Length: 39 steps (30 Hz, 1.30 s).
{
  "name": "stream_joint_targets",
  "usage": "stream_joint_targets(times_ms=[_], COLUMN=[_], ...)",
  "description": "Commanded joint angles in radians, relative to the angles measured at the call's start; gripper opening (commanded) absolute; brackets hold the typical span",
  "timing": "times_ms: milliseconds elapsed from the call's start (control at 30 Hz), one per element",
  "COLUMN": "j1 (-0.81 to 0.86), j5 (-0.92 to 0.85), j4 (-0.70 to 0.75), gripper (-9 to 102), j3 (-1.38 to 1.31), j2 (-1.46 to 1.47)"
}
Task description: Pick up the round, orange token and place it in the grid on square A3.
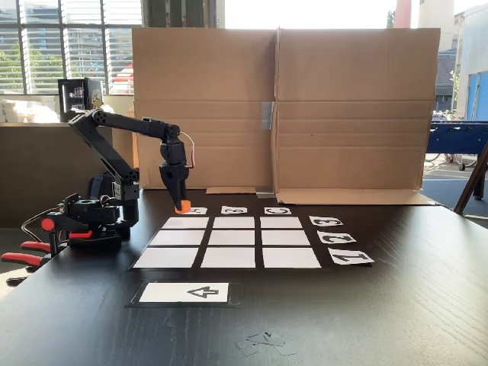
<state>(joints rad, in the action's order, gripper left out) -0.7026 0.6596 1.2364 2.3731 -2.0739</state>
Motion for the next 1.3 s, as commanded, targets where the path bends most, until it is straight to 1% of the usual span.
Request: stream_joint_targets(times_ms=[0, 300, 333, 433, 533, 833, 1067, 1200, 1267], j1=[0.008, 0.009, 0.015, 0.038, 0.041, 0.046, 0.049, 0.06, 0.083], j5=[0.008, 0.025, 0.026, 0.026, 0.026, 0.041, 0.133, 0.176, 0.186], j4=[-0.026, -0.077, -0.083, -0.103, -0.129, -0.133, -0.13, -0.123, -0.115], gripper=[0, 1, 3, 15, 19, 25, 47, 56, 63], j3=[0.002, 0.055, 0.06, 0.08, 0.1, 0.103, 0.11, 0.112, 0.11], j2=[0.015, 0.041, 0.04, 0.029, 0.031, 0.023, -0.072, -0.14, -0.176])
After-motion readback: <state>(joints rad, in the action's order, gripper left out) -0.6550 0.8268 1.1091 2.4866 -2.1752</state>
